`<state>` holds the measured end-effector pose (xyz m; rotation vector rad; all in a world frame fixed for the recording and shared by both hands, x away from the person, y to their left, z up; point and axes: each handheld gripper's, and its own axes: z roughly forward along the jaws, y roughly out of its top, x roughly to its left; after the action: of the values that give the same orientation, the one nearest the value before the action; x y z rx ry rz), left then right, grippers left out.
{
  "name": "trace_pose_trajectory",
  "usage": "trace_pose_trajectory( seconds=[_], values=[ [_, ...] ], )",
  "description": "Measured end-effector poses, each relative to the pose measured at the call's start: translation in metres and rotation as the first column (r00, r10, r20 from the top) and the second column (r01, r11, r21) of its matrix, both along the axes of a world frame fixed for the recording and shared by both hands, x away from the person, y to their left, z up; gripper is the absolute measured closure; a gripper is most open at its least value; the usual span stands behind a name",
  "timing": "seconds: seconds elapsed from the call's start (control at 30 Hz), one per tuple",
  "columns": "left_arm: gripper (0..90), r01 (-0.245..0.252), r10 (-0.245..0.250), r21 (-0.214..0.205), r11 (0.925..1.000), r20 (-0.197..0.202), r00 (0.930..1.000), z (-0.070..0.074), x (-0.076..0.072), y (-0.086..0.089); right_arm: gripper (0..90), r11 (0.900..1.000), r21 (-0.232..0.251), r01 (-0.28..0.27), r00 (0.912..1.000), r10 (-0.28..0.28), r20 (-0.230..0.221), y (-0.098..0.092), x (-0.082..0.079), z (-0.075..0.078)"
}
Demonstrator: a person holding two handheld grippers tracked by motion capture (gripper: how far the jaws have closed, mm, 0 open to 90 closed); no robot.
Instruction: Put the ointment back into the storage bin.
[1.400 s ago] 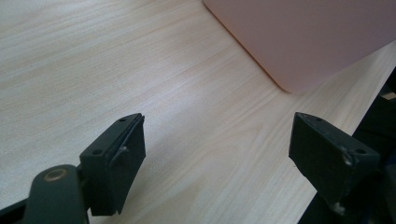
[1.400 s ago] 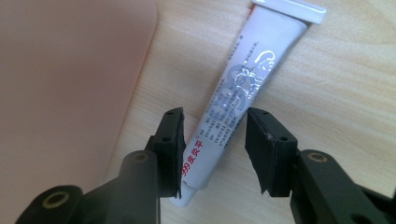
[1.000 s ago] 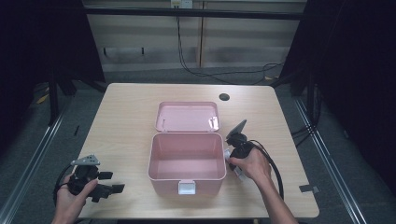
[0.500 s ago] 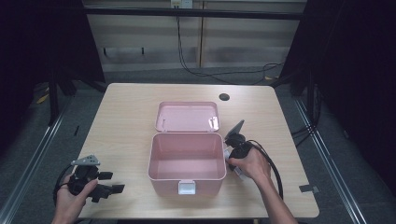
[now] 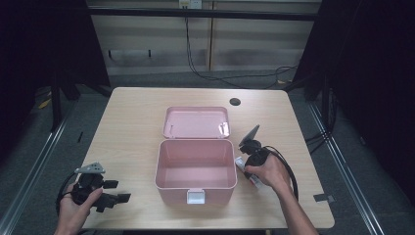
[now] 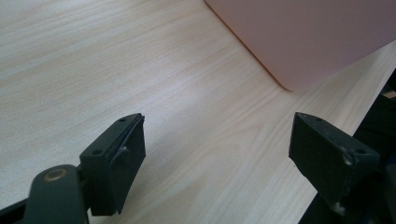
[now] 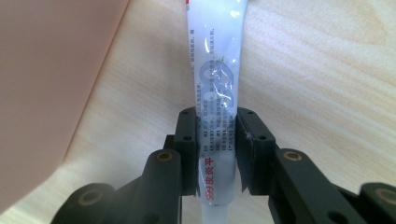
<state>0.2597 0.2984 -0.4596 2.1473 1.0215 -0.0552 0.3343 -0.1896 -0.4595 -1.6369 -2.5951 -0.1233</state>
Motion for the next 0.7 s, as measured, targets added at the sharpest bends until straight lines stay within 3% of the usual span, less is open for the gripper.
trace_pose_trajectory(
  seconds=[0.1,0.37,0.47,0.67,0.7],
  values=[
    [18.5,-0.004,0.004,0.002,1.0000,0.003,1.0000,0.000,0.000,0.000,71.8,0.9995,-0.018,-0.027,0.9996,0.027,0.000,-0.001,-0.002,0.002],
    [18.5,-0.004,0.004,0.001,1.0000,0.006,1.0000,0.000,0.000,0.000,71.8,0.9942,0.018,-0.106,0.9943,0.107,-0.009,-0.006,-0.007,0.013],
    [18.5,-0.003,0.003,0.001,1.0000,0.004,1.0000,0.000,0.000,0.000,71.7,0.9892,0.034,-0.143,0.9896,0.143,-0.014,-0.008,-0.010,0.014],
    [18.5,0.001,-0.001,0.006,1.0000,0.001,1.0000,0.000,0.000,0.000,71.7,0.9784,0.020,-0.206,0.9785,0.206,-0.010,-0.010,-0.016,0.018],
    [18.5,-0.005,0.005,0.003,1.0000,0.000,1.0000,0.000,0.000,0.000,71.7,0.9732,0.023,-0.229,0.9733,0.229,-0.010,-0.010,-0.017,0.018]
  ],
)
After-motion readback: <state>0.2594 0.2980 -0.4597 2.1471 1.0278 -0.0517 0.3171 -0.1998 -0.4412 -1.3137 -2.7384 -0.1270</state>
